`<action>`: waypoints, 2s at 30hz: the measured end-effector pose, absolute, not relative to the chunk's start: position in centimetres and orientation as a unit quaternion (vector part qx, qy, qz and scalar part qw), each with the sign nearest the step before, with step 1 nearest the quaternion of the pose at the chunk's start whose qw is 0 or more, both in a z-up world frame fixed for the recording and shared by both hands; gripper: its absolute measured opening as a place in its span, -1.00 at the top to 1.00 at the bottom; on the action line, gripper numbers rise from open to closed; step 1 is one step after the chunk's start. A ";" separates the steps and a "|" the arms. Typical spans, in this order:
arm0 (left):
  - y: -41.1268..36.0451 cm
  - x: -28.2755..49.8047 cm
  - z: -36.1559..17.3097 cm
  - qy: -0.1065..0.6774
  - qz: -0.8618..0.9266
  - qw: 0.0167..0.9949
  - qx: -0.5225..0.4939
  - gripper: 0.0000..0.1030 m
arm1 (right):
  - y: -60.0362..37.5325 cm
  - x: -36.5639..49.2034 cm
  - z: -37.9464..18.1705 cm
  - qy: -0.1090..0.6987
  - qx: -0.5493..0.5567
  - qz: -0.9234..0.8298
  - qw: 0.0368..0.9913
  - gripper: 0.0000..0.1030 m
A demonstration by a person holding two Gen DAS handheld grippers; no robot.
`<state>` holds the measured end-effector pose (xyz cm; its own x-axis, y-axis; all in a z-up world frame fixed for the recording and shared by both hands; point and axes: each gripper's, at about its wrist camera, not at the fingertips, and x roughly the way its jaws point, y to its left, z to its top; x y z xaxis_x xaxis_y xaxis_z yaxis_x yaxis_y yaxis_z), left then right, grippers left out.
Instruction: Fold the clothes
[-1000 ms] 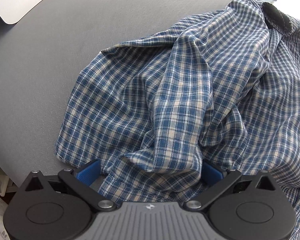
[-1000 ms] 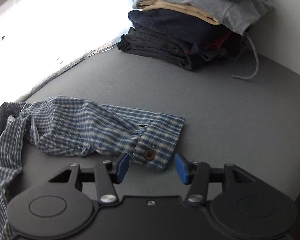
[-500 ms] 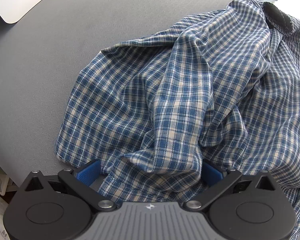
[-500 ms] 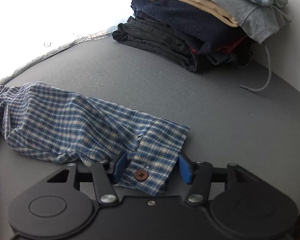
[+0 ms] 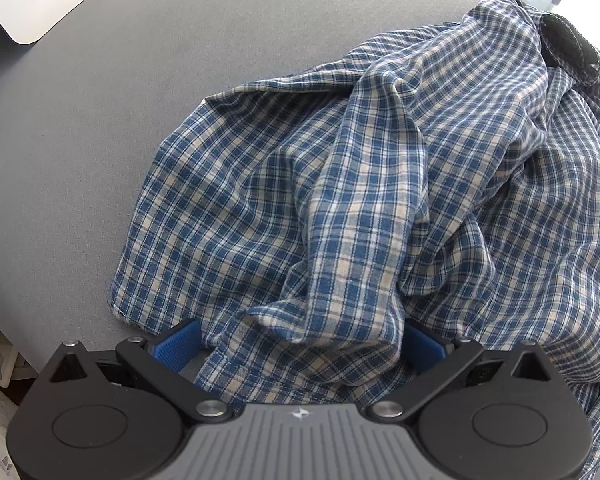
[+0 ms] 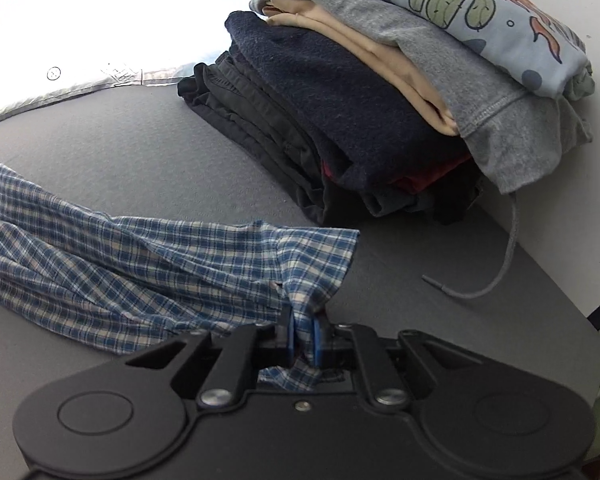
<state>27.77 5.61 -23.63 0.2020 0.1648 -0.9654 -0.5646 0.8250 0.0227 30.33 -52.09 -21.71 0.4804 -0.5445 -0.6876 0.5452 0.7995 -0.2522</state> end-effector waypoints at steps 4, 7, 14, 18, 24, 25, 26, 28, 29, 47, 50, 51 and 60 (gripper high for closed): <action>5.4 27.3 -23.7 0.578 0.242 0.760 -0.169 -1.00 | -53.0 31.5 -22.5 0.411 -0.013 -0.338 0.846 0.62; 5.1 26.9 -23.8 0.575 0.242 0.763 -0.167 -1.00 | -53.3 31.5 -22.3 0.411 0.005 -0.363 0.836 0.40; 4.1 25.2 -23.7 0.558 0.234 0.782 -0.153 -1.00 | -50.7 29.7 -21.5 0.414 0.056 -0.322 0.850 -0.73; 4.2 24.9 -23.6 0.561 0.204 0.791 -0.132 -1.00 | -45.9 28.6 -21.3 0.421 0.061 -0.269 0.864 -0.92; 5.2 24.5 -22.0 0.573 0.128 0.803 -0.098 -0.72 | -37.4 27.1 -21.4 0.442 0.053 -0.220 0.868 -0.93; 5.3 24.4 -21.5 0.570 0.113 0.809 -0.090 -0.49 | -36.2 26.9 -21.3 0.445 0.052 -0.214 0.868 -0.93; 5.3 24.3 -21.0 0.565 0.098 0.815 -0.082 -0.21 | -34.9 26.7 -21.1 0.448 0.050 -0.209 0.868 -0.93; 5.5 24.1 -19.5 0.549 0.067 0.831 -0.060 0.24 | -32.7 26.5 -21.0 0.453 0.041 -0.199 0.868 -0.93; 5.8 24.3 -19.0 0.545 0.054 0.835 -0.052 0.52 | -31.8 26.4 -21.0 0.456 0.036 -0.195 0.868 -0.93; 29.0 35.1 -9.2 0.353 0.077 0.911 -0.197 0.92 | -21.0 25.0 -20.8 0.468 0.025 -0.277 0.839 -0.94; 33.5 38.4 -8.2 0.335 0.102 0.918 -0.188 0.93 | -20.1 25.4 -20.7 0.472 0.029 -0.293 0.831 -0.94; 34.5 39.3 -8.0 0.329 0.107 0.920 -0.182 0.93 | -19.8 25.5 -20.6 0.474 0.029 -0.296 0.828 -0.94; 41.9 49.4 -10.0 0.335 0.242 0.901 -0.133 0.61 | -17.6 26.3 -20.2 0.491 0.022 -0.319 0.811 -0.94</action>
<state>49.42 41.91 -10.03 0.6579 0.3470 -0.6684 -0.5253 0.8474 -0.0772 26.31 -17.61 -20.24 0.3149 -0.4959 -0.8093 0.5390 0.7953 -0.2776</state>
